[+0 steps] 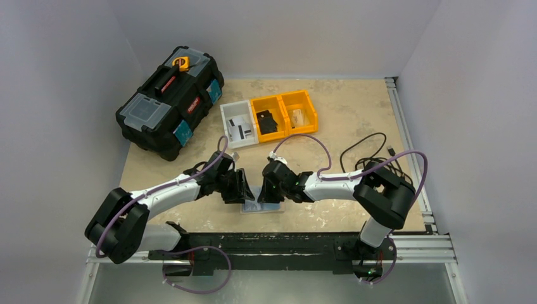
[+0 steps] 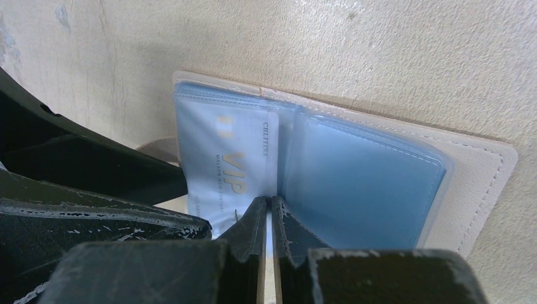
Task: Take the credit cards out of the card holder
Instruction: Remove the credit card from the card holder.
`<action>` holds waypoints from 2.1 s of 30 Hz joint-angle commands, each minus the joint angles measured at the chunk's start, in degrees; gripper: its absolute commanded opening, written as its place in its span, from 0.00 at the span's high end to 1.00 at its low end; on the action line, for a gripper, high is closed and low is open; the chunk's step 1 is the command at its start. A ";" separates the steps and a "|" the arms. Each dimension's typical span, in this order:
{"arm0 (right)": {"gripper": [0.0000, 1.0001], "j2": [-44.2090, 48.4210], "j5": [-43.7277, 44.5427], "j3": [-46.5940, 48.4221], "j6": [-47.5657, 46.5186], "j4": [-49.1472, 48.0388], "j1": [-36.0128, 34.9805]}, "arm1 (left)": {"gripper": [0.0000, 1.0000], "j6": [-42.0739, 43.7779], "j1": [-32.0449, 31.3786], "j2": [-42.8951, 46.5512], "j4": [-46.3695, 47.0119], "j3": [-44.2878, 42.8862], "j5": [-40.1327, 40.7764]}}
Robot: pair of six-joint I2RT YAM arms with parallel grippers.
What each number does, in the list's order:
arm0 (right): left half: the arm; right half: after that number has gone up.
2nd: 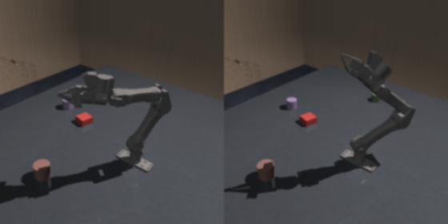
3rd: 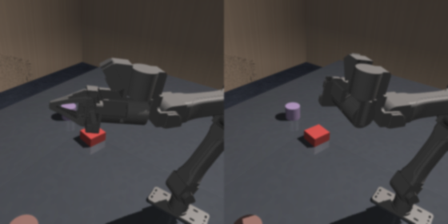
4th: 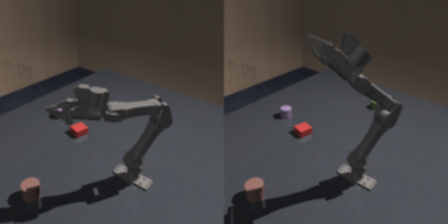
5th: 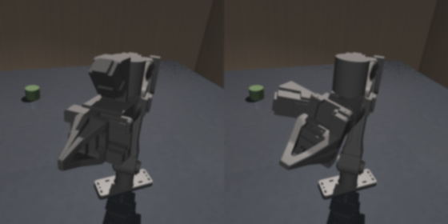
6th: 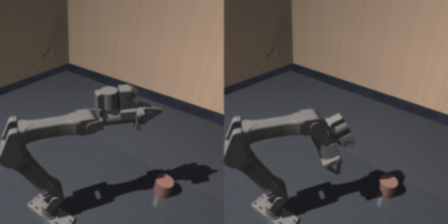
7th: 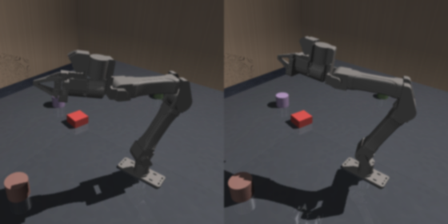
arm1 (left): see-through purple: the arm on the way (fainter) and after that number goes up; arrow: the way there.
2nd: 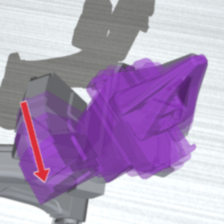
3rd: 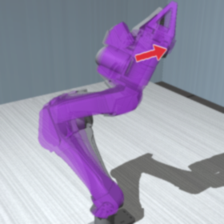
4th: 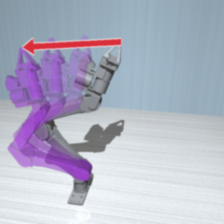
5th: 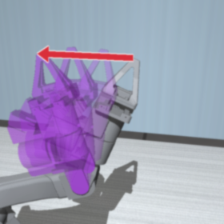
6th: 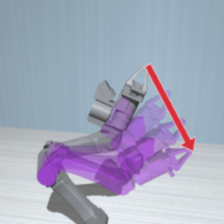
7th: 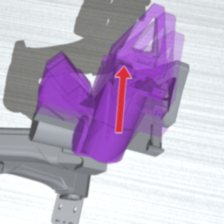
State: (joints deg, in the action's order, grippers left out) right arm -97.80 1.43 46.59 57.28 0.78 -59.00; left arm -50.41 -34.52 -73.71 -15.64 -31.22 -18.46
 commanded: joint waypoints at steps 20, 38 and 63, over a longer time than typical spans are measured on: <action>1.00 -8.18 0.80 -3.35 -1.64 6.43 -1.02 | 0.81 -0.17 -1.59 -1.43 0.01 -1.85 -2.72; 0.83 1.02 0.53 1.37 -4.28 10.01 -0.98 | 1.00 0.65 -3.12 1.81 -7.65 -5.79 1.74; 0.75 10.43 2.36 0.53 -4.17 12.85 0.14 | 1.00 0.12 -5.77 -1.73 -8.24 -9.30 2.19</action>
State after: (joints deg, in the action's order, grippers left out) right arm -86.19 3.62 48.73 52.86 16.36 -59.29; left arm -49.98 -39.40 -73.47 -26.11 -38.74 -15.22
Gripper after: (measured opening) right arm 0.252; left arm 0.003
